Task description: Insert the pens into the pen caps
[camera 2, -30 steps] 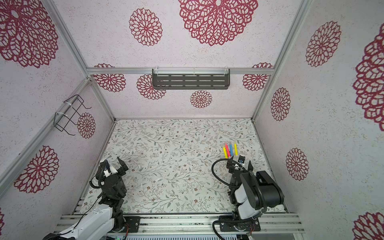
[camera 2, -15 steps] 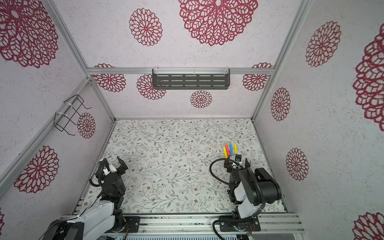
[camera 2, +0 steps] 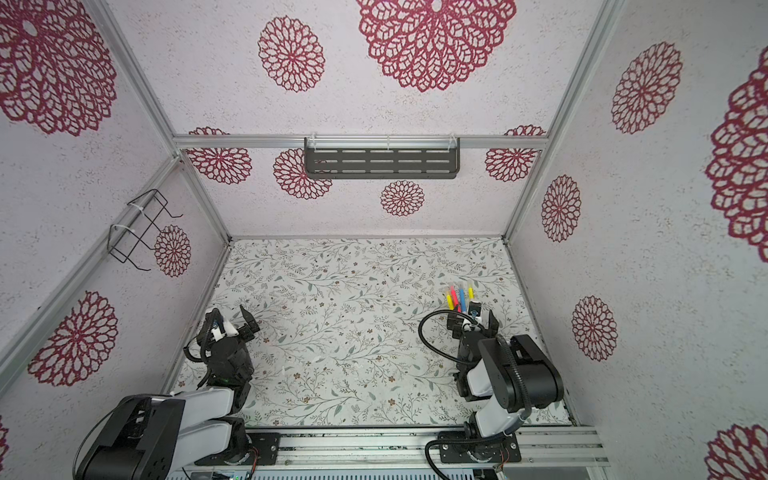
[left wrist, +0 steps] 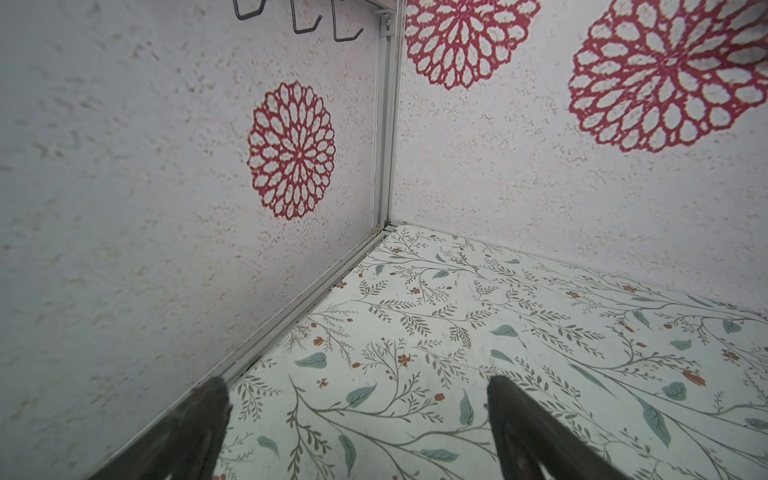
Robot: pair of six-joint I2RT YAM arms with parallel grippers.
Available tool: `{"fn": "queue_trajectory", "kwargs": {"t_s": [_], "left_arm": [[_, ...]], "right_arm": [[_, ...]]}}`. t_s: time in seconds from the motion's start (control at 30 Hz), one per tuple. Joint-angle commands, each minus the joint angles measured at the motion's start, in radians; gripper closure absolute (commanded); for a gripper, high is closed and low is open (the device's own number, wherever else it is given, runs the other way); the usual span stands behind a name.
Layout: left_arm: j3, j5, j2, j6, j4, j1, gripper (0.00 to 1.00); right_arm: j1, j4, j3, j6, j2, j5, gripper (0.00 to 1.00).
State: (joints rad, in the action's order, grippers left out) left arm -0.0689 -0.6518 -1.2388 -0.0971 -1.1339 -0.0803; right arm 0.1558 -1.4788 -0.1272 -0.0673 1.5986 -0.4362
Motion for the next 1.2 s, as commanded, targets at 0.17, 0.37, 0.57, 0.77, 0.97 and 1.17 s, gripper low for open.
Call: {"fn": "queue_trajectory", "kwargs": {"t_s": [0.17,0.37,0.57,0.77,0.97,1.17], "left_arm": [[-0.068,0.307,-0.348,-0.065,-0.289,0.163,0.01],[-0.249,0.499,-0.311,-0.035,0.062,0.206,0.01],[-0.371,0.582,-0.317,-0.040,0.295,0.235,0.01],[-0.363,0.590,-0.313,-0.049,0.284,0.240,0.01],[-0.359,0.565,-0.311,-0.038,0.276,0.227,0.01],[-0.360,0.566,-0.311,-0.038,0.276,0.226,0.01]], "right_arm": [[-0.079,0.240,-0.116,0.093,-0.053,0.056,0.01],[-0.081,0.241,-0.117,0.095,-0.054,0.057,0.01],[-0.105,0.275,-0.130,0.119,-0.056,0.083,0.01],[-0.105,0.265,-0.124,0.116,-0.058,0.084,0.01],[-0.104,0.253,-0.116,0.112,-0.061,0.082,0.01],[-0.104,0.253,-0.116,0.111,-0.062,0.082,0.01]]}}
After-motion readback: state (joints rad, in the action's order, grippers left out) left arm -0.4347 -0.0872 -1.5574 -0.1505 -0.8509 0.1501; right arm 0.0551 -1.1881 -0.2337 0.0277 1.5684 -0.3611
